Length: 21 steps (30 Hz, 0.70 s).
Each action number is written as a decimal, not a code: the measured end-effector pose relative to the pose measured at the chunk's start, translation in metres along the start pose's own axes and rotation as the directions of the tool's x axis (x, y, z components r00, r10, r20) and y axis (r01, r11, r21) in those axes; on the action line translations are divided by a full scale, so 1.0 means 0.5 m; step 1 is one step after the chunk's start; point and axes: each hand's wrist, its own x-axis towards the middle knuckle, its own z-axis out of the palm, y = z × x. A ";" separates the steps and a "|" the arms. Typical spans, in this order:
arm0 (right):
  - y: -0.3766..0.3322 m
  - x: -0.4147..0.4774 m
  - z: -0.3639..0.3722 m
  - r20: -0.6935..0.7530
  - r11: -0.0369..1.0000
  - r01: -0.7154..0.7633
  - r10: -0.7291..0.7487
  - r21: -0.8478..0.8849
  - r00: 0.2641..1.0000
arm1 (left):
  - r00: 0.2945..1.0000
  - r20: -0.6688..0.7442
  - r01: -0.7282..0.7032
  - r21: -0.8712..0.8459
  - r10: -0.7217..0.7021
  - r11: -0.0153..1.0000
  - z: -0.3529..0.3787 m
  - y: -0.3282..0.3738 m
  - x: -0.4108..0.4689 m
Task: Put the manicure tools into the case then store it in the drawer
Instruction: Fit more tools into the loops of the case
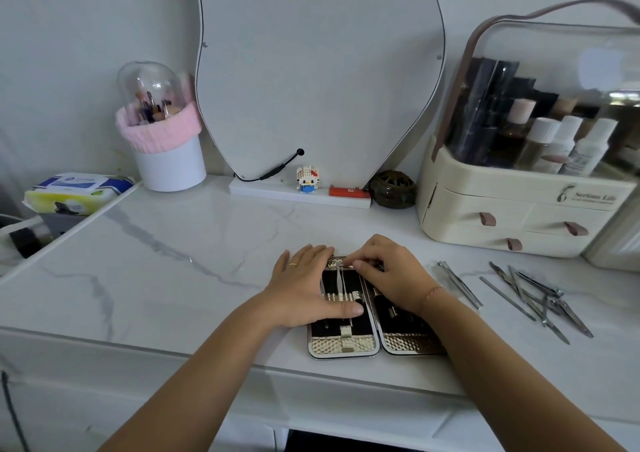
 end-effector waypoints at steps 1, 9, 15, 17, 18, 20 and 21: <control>0.000 0.000 0.001 0.005 1.000 0.004 -0.004 -0.004 1.000 | 1.000 0.005 -0.004 -0.002 0.004 1.000 -0.001 -0.001 0.000; 0.000 0.000 0.002 0.021 0.999 0.025 -0.025 -0.033 0.999 | 0.999 0.034 -0.009 -0.021 0.010 1.000 -0.005 -0.004 -0.001; -0.001 -0.001 -0.003 0.000 1.000 0.023 -0.023 0.008 1.000 | 0.999 -0.051 -0.004 -0.283 -0.011 0.959 -0.038 -0.039 0.008; -0.007 -0.003 -0.011 -0.007 0.999 0.023 -0.023 0.042 1.000 | 0.988 -0.150 -0.022 -0.373 -0.037 0.928 -0.039 -0.061 0.012; -0.010 -0.004 -0.018 -0.010 0.999 0.034 -0.033 0.041 0.999 | 0.980 -0.196 -0.038 -0.364 -0.037 0.931 -0.034 -0.071 0.013; -0.011 -0.011 -0.042 -0.046 0.998 0.053 -0.052 0.026 0.998 | 0.969 -0.245 -0.071 -0.318 -0.009 0.945 -0.025 -0.078 0.014; -0.007 -0.018 -0.061 -0.083 0.999 0.050 -0.049 0.016 0.995 | 0.968 -0.252 -0.086 -0.308 0.006 0.947 -0.022 -0.078 0.013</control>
